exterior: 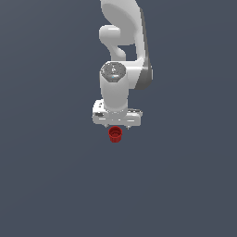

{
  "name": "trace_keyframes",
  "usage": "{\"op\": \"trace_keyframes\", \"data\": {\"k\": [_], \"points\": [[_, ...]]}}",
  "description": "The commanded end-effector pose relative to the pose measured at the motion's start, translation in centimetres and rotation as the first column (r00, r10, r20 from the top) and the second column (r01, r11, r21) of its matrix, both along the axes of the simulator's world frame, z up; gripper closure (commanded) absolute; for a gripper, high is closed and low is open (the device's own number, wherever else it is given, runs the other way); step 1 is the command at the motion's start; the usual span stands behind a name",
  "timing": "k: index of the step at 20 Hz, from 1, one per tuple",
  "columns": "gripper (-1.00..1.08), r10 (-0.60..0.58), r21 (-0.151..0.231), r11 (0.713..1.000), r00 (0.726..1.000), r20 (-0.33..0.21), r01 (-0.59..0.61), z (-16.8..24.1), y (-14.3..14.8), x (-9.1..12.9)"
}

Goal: Pick up the object and move it to a goal position.

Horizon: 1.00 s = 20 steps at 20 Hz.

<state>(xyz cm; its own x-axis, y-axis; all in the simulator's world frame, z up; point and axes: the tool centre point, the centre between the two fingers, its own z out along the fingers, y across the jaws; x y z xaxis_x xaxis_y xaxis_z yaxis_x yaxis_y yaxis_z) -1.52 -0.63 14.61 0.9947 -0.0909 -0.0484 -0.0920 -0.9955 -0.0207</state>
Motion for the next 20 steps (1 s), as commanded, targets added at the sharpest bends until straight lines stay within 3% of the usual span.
{"op": "trace_keyframes", "data": {"k": [1,10,20], "points": [[-0.92,0.000,0.000,1.000,1.000,0.000,0.000,0.0,0.0,0.0],[-0.92,0.030,-0.015,0.999,0.999,0.039,-0.030,1.3,-1.5,1.1],[-0.92,-0.002,-0.015,1.000,0.999,0.038,0.003,1.0,-1.5,1.0]]}}
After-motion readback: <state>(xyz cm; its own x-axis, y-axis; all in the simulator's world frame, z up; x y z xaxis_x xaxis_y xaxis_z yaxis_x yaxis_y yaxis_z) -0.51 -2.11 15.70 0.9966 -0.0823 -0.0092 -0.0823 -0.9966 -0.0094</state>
